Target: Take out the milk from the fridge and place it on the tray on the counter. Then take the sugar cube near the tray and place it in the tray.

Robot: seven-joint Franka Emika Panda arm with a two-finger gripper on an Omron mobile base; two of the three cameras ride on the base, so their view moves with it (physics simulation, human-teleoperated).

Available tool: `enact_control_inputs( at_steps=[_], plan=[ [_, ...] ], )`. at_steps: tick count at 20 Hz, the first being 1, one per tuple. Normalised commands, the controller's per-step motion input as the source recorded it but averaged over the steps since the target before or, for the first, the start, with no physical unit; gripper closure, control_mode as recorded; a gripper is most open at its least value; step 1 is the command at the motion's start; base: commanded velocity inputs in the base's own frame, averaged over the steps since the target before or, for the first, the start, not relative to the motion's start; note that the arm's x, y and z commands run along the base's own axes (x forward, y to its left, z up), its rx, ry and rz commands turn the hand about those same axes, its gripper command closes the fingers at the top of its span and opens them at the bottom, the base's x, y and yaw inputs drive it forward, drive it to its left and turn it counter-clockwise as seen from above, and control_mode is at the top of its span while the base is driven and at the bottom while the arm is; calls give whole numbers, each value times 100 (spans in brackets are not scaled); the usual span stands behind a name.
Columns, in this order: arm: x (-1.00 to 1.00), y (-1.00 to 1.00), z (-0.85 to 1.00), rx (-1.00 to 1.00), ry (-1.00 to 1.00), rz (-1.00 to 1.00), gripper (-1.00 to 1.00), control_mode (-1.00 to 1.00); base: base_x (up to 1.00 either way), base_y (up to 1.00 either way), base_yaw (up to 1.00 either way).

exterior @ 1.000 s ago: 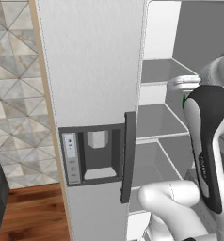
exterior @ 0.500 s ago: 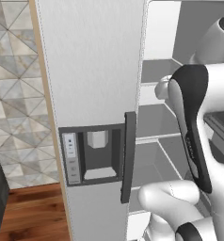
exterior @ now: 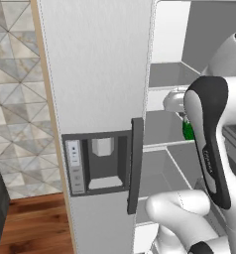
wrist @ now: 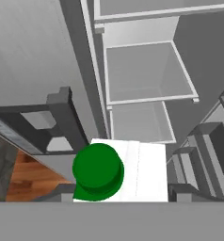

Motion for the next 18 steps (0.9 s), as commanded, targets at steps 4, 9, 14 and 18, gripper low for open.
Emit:
enact_control_inputs(
  at_steps=[4, 9, 14, 18],
  plan=[
    [0, 0, 0, 0, 0, 0, 100, 100, -38, 6, 0],
    [0, 0, 0, 0, 0, 0, 100, 100, -96, 15, 0],
    [0, 0, 0, 0, 0, 0, 100, 100, -100, 18, 0],
    [0, 0, 0, 0, 0, 0, 100, 100, -100, 50, -4]
  ],
)
